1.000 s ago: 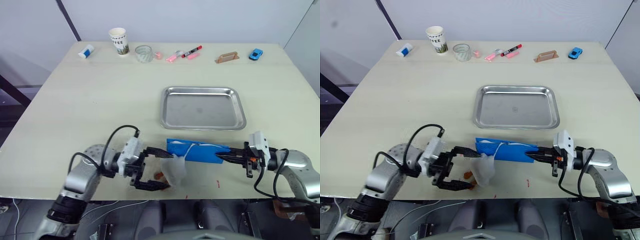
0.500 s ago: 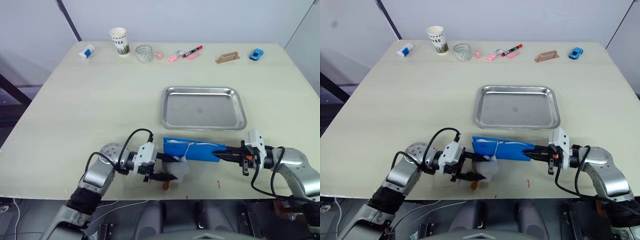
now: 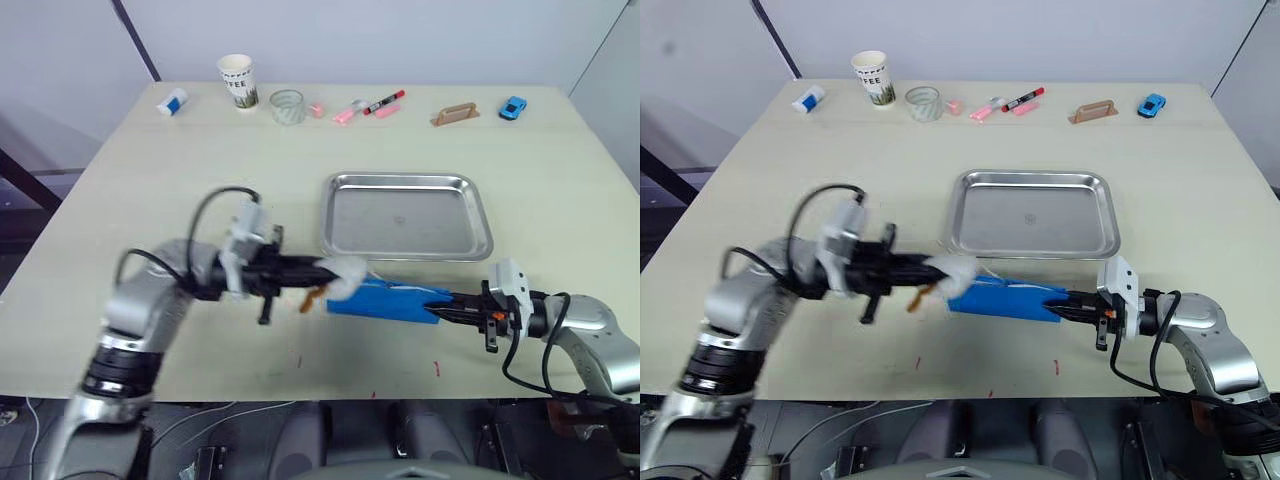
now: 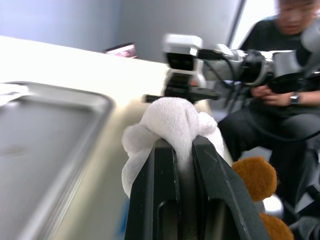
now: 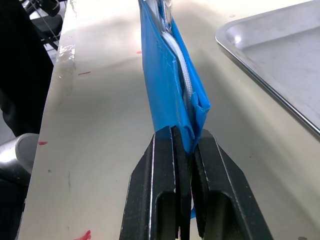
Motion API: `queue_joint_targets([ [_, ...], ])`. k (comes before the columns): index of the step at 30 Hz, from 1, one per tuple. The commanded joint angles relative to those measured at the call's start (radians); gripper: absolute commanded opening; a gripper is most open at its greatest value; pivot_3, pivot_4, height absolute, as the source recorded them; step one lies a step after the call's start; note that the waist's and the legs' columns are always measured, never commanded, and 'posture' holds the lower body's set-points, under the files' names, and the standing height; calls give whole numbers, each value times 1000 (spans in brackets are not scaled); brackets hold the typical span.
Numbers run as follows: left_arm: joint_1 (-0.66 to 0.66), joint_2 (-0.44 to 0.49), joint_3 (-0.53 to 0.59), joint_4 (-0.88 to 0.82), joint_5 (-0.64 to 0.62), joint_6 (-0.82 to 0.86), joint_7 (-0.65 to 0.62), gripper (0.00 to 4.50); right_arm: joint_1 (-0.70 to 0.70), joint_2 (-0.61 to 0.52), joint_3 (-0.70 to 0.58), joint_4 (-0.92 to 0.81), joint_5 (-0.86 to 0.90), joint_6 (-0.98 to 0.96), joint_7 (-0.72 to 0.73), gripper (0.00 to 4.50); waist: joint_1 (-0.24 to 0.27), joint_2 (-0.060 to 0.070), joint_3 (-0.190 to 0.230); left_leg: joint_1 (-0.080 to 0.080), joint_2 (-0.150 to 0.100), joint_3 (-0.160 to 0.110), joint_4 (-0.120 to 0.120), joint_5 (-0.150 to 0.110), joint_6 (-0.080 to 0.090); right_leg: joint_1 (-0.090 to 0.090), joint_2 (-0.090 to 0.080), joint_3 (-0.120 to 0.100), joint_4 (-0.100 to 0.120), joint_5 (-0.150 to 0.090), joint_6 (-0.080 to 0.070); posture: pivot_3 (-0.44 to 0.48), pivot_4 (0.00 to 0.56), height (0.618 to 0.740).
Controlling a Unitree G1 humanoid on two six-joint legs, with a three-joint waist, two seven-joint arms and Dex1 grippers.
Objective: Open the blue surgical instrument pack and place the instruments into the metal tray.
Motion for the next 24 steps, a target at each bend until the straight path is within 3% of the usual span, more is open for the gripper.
queue_joint_targets([
  [1,30,38,51,34,5,-10,-26,58,-6,-7,-17,-24,9,-30,16,0,2,0,0,0,0,0,0,0,0,0,0,0,0,0,0,0,150,740],
  [18,183,123,69,256,163,-162,-100,58,-1,-2,-82,-51,123,9,26,0,6,1,1,-1,0,2,0,0,0,0,-1,-1,0,0,0,0,150,740],
  [24,226,134,39,225,165,-141,-135,58,-30,21,-117,-80,204,77,-28,0,4,1,1,-1,0,1,0,0,0,0,-1,0,0,0,0,0,150,740],
])
